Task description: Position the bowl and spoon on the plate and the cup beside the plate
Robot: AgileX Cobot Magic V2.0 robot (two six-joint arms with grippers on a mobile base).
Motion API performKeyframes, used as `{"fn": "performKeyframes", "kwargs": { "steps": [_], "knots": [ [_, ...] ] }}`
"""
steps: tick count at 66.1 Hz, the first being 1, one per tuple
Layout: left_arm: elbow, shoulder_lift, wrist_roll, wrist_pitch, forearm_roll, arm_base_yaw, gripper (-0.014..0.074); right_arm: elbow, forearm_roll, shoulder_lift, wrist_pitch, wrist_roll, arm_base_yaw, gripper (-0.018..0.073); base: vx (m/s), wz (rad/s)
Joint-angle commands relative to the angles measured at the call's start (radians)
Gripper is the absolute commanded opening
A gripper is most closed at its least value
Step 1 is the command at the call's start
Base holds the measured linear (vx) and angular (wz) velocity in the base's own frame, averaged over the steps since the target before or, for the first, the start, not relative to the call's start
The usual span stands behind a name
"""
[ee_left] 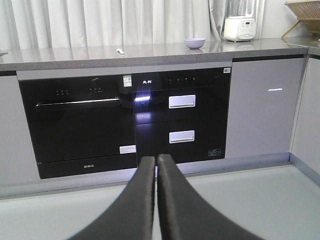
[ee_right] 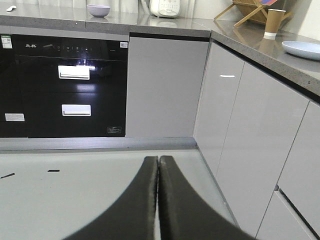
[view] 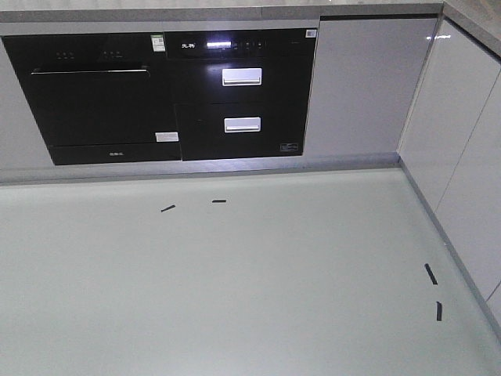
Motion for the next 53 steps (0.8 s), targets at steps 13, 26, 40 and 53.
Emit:
{"fn": "performKeyframes", "kwargs": {
  "steps": [13,26,40,53],
  "knots": [
    [0.030,-0.017,-0.008,-0.071,-0.001,0.000,-0.0006,0.017,-0.003,-0.012,-0.077,-0.007,-0.003,-0.0006,0.00,0.00],
    [0.030,-0.017,-0.008,-0.071,-0.001,0.000,-0.0006,0.017,-0.003,-0.012,-0.077,-0.007,-0.003,-0.0006,0.00,0.00],
    [0.030,-0.017,-0.008,-0.071,-0.001,0.000,-0.0006,0.017,-0.003,-0.012,-0.077,-0.007,-0.003,-0.0006,0.00,0.00],
    [0.030,-0.017,-0.008,-0.071,-0.001,0.000,-0.0006,0.017,-0.003,-0.012,-0.077,-0.007,-0.003,-0.0006,0.00,0.00]
  ]
}}
